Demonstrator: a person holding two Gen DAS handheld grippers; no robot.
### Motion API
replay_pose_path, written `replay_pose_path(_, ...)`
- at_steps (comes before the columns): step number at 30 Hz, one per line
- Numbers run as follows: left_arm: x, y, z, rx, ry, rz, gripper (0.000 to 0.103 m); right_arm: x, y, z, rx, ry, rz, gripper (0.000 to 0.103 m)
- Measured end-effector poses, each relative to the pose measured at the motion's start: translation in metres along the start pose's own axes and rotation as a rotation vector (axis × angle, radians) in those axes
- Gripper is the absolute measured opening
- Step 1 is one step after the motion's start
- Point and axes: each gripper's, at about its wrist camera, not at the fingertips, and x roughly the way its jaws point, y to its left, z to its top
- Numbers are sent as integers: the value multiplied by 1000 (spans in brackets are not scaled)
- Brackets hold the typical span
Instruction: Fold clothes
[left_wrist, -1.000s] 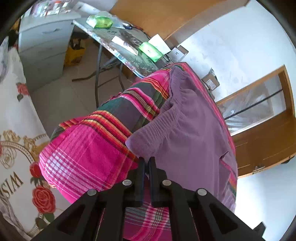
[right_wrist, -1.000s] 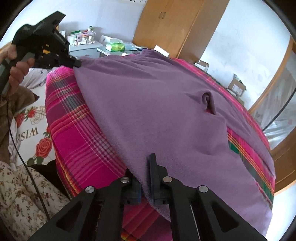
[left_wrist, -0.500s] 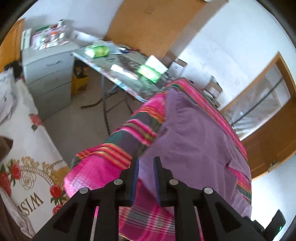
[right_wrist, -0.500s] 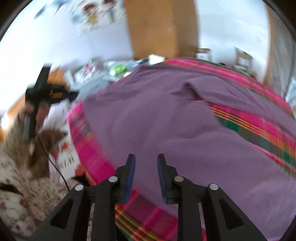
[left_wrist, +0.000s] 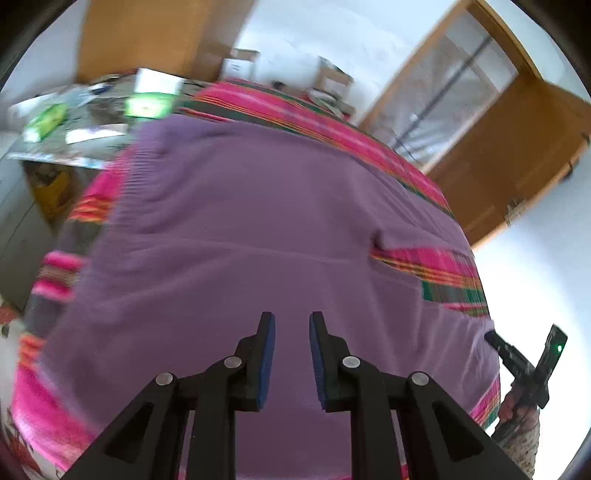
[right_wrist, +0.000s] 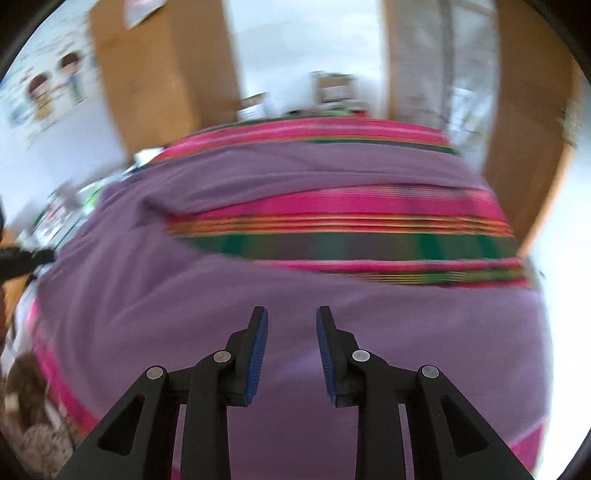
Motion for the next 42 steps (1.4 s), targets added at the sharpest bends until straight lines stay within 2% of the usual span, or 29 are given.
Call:
replay_pose_path(4, 32, -36, 0, 70, 76, -59, 20, -19, -54, -4, 102, -52, -160, 29)
replay_pose_path(7, 52, -53, -6, 98, 126, -74, 20, -35, -104, -18, 230, -78, -274, 33)
replay_pose_path(11, 68, -61, -11, 96, 161, -80, 20, -36, -156, -40, 379, -27, -282, 39)
replay_pose_path(14, 75, -65, -12, 85, 174, -71, 20, -32, -167, -47, 431, -30, -232, 43)
replay_pose_path(19, 81, -72, -10, 74, 178, -58, 20, -26, -185, -59, 515, -34, -148, 43)
replay_pose_path(22, 82, -72, -9, 61, 174, -55, 20, -23, -187, -61, 533, -34, -131, 36)
replay_pose_path(23, 82, -72, -9, 57, 173, -54, 20, -24, -186, -61, 533, -40, -139, 26)
replay_pose_path(24, 82, -73, -9, 55, 171, -51, 20, -25, -184, -61, 532, -48, -150, 25)
replay_pose_path(27, 83, -74, -9, 50, 167, -42, 20, -28, -175, -57, 489, -60, -219, 5)
replay_pose_path(30, 85, -78, -10, 50, 167, -39, 21, -33, -167, -55, 471, -81, -261, 4)
replay_pose_path(37, 88, -87, -16, 70, 177, -57, 22, -81, -161, -55, 509, -198, -318, 3)
replay_pose_path(40, 87, -89, -19, 84, 174, -56, 22, -93, -160, -63, 519, -192, -334, 3)
replay_pose_path(42, 86, -88, -20, 86, 174, -55, 22, -88, -161, -68, 506, -157, -362, 3)
